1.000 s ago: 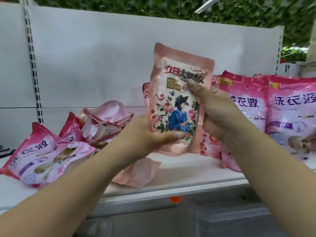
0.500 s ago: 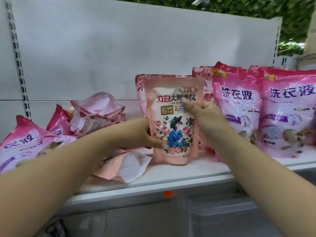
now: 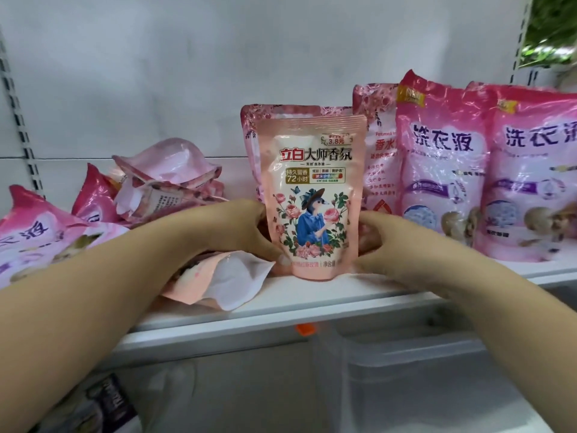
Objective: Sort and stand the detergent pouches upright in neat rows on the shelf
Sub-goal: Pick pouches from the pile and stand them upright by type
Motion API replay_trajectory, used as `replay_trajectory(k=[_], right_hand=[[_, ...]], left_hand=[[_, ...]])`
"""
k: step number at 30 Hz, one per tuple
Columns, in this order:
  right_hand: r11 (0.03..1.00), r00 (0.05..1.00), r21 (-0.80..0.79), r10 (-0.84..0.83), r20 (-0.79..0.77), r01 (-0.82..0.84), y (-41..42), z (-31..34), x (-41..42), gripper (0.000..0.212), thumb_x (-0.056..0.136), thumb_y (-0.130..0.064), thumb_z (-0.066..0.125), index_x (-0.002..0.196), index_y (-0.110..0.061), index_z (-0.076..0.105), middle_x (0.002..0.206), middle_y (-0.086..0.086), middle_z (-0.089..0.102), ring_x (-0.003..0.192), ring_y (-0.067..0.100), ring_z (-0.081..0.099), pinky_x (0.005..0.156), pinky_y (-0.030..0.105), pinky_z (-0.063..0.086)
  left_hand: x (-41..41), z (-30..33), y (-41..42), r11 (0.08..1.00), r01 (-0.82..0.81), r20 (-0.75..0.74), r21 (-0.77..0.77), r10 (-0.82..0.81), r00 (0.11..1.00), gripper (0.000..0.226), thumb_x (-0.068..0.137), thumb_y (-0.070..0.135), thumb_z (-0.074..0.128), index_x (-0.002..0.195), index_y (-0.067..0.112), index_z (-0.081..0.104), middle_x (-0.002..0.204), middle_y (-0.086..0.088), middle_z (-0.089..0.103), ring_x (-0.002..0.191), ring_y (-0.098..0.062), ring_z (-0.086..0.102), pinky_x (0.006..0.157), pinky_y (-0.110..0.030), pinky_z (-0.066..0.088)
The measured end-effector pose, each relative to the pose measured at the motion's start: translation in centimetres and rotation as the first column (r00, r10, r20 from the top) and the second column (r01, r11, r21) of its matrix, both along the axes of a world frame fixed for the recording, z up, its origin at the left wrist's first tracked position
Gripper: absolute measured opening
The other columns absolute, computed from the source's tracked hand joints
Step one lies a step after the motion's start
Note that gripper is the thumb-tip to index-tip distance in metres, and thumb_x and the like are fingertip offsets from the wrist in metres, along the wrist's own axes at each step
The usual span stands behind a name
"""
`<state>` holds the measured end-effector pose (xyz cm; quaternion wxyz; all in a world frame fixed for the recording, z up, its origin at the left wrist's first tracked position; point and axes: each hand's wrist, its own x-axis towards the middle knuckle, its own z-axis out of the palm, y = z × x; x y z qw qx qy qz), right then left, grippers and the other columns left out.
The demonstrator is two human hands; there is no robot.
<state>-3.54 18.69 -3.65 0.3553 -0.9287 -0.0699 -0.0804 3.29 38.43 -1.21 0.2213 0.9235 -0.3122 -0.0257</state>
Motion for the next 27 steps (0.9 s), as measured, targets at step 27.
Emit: replay_trajectory(k=[27], right_hand=[[0.956, 0.941, -0.073, -0.264, 0.214, 0.285, 0.9, -0.6, 0.3, 0.020, 0.087, -0.011, 0.057, 0.104, -0.010, 0.067, 0.100, 0.008, 0.068, 0.079, 0.019, 0.065, 0.069, 0.018, 0.052]], left_hand=[[0.2, -0.2, -0.2, 0.991, -0.135, 0.166, -0.012, 0.135, 0.977, 0.035, 0.070, 0.040, 0.074, 0.101, 0.025, 0.069, 0.086, 0.018, 0.067, 0.081, -0.001, 0.062, 0.080, -0.020, 0.049]])
